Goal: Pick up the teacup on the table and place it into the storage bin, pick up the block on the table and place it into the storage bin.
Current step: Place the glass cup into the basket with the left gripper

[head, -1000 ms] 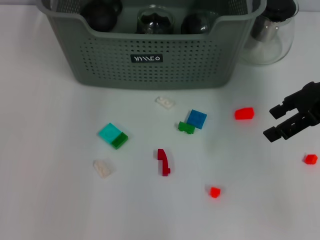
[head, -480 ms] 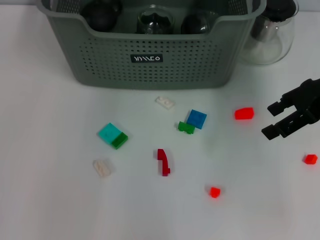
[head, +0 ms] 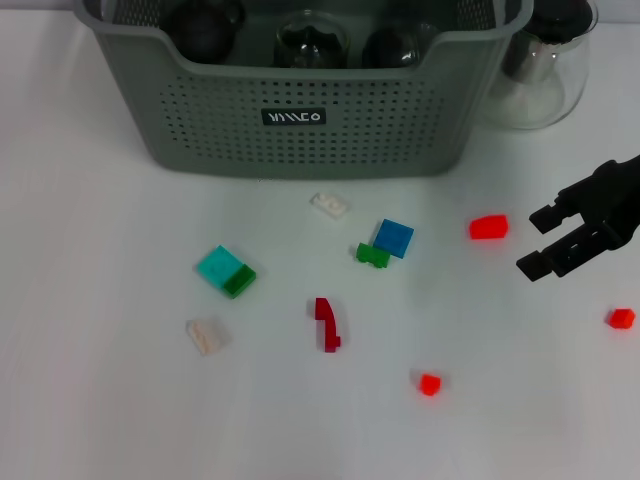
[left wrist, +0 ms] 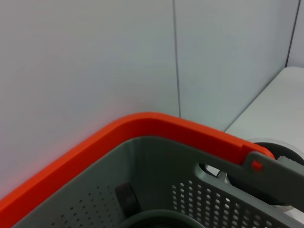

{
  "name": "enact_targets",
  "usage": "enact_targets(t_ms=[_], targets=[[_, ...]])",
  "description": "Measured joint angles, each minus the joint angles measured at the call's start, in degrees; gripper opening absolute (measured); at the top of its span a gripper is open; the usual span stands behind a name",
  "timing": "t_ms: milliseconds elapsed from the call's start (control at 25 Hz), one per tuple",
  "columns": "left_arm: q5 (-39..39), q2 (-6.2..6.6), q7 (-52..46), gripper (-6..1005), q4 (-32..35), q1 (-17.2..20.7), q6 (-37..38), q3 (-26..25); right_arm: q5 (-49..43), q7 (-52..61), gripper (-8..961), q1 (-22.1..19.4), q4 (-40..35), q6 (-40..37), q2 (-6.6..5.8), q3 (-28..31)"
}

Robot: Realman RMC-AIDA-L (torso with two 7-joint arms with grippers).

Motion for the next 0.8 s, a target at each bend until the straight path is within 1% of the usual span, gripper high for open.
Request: enact_targets(t_ms=[80, 240, 400, 600, 800], targets=[[0.57, -0.3, 0.03, 39, 0.14, 0.1, -0.1, -0.01, -0.16, -0.16, 897, 0.02, 0.06, 0.14, 0.11, 0.0], [0.58, -0.31, -0.02, 39, 0.25, 0.17, 0.04, -0.25, -0.22, -0.39, 896, 0.04, 0.09, 0.19, 0.29, 0.03], [0.62, -0.11, -0.38, 39, 0.28, 0.34, 0.3, -0.51, -0.22, -0.83, 896, 0.55, 0.11, -0.03, 0.31, -0.24], [0.66, 0.09, -1.17, 39, -0.05, -0.2, 0.59, -0.37, -0.33, -1.31, 897, 1.46, 0.04, 0.34, 0.2, -2.0], [1.3, -0.29, -1.06, 39, -1.92, -0.44, -1.1, -0.13, -1.19, -1.84, 897, 1.95, 0.2, 0.79, 0.33, -2.16]])
